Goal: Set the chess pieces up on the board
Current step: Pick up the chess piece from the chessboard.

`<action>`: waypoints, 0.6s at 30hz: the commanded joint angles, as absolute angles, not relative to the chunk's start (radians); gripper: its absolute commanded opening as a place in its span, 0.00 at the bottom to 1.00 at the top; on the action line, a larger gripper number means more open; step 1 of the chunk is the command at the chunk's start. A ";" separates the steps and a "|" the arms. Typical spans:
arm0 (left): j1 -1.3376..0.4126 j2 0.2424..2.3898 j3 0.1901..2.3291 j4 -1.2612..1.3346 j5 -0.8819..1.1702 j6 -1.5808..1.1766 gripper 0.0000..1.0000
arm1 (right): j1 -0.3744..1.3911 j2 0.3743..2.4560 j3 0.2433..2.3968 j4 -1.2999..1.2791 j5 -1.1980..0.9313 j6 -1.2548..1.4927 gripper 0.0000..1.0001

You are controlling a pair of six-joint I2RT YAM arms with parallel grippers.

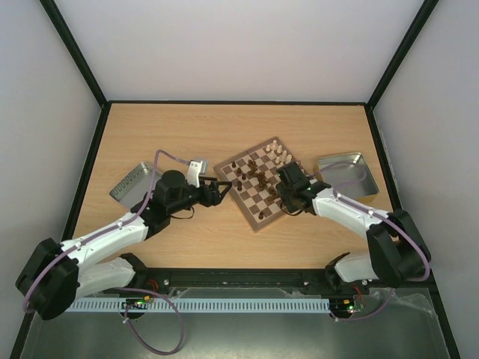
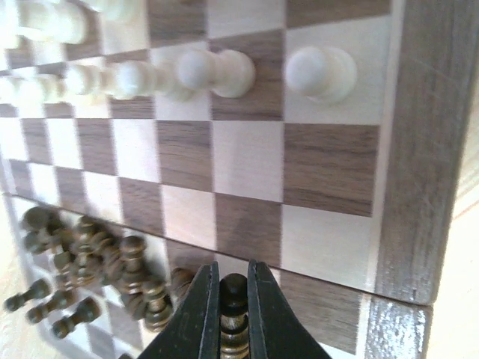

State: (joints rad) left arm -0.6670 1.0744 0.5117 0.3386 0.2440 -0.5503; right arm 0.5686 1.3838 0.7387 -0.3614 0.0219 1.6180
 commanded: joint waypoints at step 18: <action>-0.777 1.404 0.745 0.441 0.357 -0.656 0.69 | 0.563 1.089 0.563 -0.044 0.080 1.361 0.02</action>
